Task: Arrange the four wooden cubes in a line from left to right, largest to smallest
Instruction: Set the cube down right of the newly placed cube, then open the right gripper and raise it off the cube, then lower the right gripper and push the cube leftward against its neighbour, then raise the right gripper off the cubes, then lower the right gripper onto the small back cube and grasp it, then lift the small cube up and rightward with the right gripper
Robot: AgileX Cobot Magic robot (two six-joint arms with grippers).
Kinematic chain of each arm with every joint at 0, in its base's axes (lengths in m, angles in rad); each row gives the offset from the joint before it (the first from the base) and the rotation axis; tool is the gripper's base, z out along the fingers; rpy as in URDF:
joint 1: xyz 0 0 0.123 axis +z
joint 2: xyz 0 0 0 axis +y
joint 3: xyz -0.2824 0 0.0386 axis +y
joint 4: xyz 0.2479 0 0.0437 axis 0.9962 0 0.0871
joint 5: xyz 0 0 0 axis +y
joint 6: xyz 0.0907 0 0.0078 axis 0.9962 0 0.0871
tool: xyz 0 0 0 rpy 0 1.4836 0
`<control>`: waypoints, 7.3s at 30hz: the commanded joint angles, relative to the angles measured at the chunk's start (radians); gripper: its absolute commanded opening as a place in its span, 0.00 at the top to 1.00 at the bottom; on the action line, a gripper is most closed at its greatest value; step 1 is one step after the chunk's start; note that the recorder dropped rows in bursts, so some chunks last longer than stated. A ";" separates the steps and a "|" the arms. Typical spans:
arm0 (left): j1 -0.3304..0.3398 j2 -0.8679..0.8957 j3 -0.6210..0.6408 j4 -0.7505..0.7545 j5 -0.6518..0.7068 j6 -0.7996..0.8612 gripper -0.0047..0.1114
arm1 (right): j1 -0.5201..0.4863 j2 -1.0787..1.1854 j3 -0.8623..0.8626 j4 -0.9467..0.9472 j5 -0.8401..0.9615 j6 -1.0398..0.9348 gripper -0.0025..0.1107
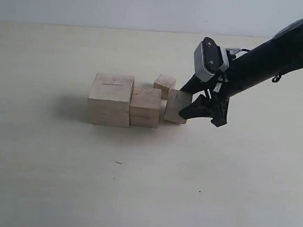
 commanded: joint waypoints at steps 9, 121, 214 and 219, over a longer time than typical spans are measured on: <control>0.003 -0.002 0.004 -0.001 -0.006 0.004 0.96 | 0.022 0.018 -0.007 -0.028 0.003 -0.002 0.86; 0.003 -0.002 0.004 -0.001 -0.006 0.004 0.96 | 0.133 -0.225 -0.009 -0.645 -0.337 1.666 0.98; 0.003 -0.002 0.004 -0.001 -0.006 0.004 0.96 | 0.133 0.190 -0.545 -0.472 -0.021 1.007 0.98; 0.003 -0.002 0.004 -0.001 -0.006 0.004 0.96 | 0.133 0.087 -0.545 -0.669 0.073 1.051 0.98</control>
